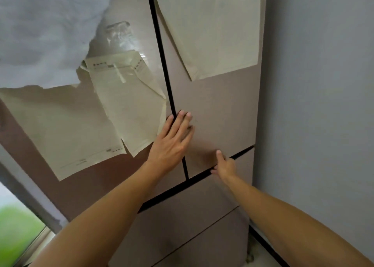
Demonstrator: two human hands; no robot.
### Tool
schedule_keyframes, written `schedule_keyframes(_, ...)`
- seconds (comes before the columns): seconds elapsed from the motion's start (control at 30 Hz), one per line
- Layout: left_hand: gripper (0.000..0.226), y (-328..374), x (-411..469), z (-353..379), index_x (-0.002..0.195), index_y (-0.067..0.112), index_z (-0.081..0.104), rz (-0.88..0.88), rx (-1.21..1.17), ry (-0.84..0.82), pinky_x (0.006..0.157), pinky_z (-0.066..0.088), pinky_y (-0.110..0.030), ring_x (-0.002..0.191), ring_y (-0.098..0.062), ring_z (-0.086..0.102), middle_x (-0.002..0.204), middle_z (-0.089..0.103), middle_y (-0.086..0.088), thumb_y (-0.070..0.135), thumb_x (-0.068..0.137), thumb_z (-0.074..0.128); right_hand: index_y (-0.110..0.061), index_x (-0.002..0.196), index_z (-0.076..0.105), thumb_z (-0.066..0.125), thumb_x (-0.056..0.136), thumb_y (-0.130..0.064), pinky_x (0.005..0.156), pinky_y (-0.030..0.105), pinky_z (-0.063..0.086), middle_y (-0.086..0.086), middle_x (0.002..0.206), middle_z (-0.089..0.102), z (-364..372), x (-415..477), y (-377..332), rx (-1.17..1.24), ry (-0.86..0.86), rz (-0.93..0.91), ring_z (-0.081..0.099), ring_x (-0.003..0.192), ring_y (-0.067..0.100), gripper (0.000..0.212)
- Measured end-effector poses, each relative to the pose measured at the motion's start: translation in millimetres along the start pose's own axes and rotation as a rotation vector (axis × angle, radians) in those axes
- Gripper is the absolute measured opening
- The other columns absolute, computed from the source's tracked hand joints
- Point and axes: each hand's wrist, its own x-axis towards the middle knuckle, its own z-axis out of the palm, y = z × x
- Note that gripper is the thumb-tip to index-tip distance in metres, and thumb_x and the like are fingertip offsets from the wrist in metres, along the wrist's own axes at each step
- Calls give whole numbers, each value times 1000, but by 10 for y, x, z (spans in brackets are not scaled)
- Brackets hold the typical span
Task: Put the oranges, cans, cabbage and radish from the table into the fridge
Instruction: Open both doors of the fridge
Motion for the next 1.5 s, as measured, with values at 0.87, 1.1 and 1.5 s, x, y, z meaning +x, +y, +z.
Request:
schedule_keyframes(0.87,41,1037,368,-772,131,10,54,65,34,-69,117,17,-54,146,-32,15,152,31,-18,33,101,39,-14,133,51,46,100,-37,75,44,54,14,118,61,-965,-387,13,430,-404,268,61,104,32,40)
schedule_keyframes(1.1,36,1470,513,-1259,127,11,54,36,-117,-88,116,26,-49,144,-35,21,151,30,-22,23,93,54,-19,99,61,46,100,-35,74,42,54,14,105,66,-1666,-591,-17,236,-366,181,63,95,30,21)
schedule_keyframes(1.5,36,1281,1274,-1364,125,8,52,-424,-359,244,110,30,-47,135,-35,34,145,39,-21,22,92,53,-10,124,59,42,98,-49,93,42,50,11,117,63,-2805,-616,-195,13,75,-114,60,108,30,49)
